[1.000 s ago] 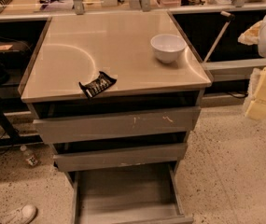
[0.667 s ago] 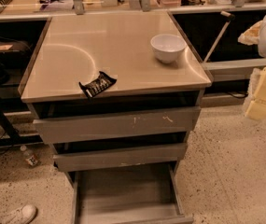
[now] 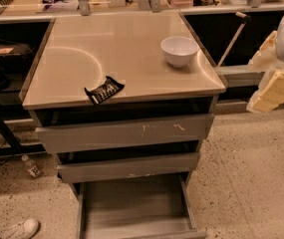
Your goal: Close bottom drawer
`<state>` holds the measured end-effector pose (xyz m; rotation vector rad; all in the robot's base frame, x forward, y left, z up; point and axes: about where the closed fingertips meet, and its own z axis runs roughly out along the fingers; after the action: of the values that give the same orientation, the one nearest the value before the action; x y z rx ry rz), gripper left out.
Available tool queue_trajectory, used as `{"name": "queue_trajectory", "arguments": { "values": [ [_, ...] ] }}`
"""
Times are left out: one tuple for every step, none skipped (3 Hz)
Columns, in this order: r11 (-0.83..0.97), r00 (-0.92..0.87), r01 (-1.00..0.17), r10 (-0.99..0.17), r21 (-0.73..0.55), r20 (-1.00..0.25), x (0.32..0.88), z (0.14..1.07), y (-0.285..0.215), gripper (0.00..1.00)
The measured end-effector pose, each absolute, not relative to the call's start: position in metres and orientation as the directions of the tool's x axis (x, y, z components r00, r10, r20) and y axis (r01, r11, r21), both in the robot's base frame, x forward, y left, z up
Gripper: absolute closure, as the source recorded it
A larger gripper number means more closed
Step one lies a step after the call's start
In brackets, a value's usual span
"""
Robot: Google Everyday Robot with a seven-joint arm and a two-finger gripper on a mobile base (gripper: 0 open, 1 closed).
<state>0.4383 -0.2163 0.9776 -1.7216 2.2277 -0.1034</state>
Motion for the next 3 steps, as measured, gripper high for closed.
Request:
{"name": "queue_trajectory", "arguments": {
  "values": [
    [0.27, -0.22, -0.929, -0.953, -0.251, -0.208, 0.4383, 0.9777, -0.2163, 0.65],
    [0.27, -0.22, -0.929, -0.953, -0.251, -0.208, 0.4383, 0.9777, -0.2163, 0.89],
    [0.27, -0.221, -0.929, -0.953, -0.251, -0.208, 0.4383, 0.9776, -0.2163, 1.0]
  ]
}}
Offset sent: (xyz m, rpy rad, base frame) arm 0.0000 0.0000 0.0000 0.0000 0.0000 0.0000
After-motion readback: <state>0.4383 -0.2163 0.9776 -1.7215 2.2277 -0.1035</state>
